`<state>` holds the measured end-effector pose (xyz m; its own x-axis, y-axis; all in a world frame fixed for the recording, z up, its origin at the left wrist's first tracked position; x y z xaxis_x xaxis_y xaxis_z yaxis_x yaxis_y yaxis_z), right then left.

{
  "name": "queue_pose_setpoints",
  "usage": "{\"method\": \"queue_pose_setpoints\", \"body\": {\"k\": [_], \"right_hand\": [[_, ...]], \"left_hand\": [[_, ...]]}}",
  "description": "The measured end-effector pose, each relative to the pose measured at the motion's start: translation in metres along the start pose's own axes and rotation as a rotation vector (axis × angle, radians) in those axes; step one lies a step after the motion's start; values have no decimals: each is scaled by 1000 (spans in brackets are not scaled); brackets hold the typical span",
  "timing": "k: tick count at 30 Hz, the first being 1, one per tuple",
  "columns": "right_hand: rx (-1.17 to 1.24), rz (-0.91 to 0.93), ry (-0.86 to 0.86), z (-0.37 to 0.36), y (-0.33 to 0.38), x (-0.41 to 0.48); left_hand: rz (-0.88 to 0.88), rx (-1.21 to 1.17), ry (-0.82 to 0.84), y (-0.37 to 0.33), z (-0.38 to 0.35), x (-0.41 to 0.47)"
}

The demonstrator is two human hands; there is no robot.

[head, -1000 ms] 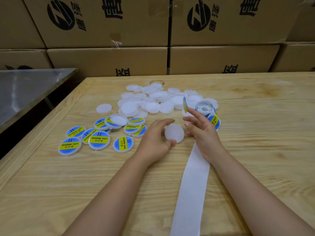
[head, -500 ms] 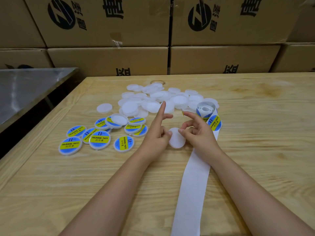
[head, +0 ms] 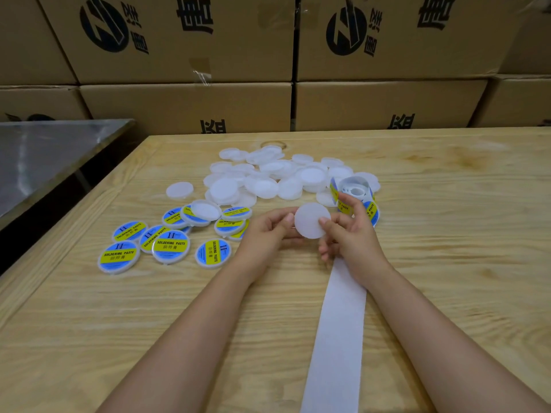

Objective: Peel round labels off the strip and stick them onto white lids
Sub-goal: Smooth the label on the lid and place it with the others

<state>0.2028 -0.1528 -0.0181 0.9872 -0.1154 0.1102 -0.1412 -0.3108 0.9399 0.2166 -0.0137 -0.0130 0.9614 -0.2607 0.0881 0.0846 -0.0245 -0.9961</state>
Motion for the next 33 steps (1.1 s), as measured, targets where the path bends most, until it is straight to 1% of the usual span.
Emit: {"method": "queue_pose_setpoints", "body": {"k": [4, 6, 9, 10, 12, 15, 19, 25, 33], "right_hand": [[-26, 17, 22, -4, 2, 0], [1, 18, -33, 0, 3, 1], [199, -29, -127, 13, 1, 4], [264, -51, -131, 15, 0, 5], [311, -83, -114, 15, -2, 5], [298, -117, -73, 10, -5, 5], [283, -167, -84, 10, -11, 5], [244, -196, -30, 3, -15, 5], [227, -207, -56, 7, -18, 7]], "left_hand": [[55, -60, -36, 5, 4, 1], [80, -80, -71, 8, 8, 2], [98, -92, -124, 10, 13, 2], [101, -88, -138, 10, 14, 2], [104, -73, -152, 10, 15, 2], [99, -70, -152, 8, 14, 1], [91, -76, -147, 7, 14, 0], [85, -70, -129, 6, 12, 0], [92, -65, -109, 6, 9, 0]]}}
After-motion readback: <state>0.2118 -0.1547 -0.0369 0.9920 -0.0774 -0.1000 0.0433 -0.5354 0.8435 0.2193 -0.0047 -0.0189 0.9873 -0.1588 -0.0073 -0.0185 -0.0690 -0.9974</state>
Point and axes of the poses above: each hand's wrist, its own x-axis towards the middle knuckle, its own z-axis out of the back of the hand, y = z × x, the point moved 10 cm from there along x, towards the middle knuckle, and after that the axes turned 7 degrees about x, right-handed, at the moved point
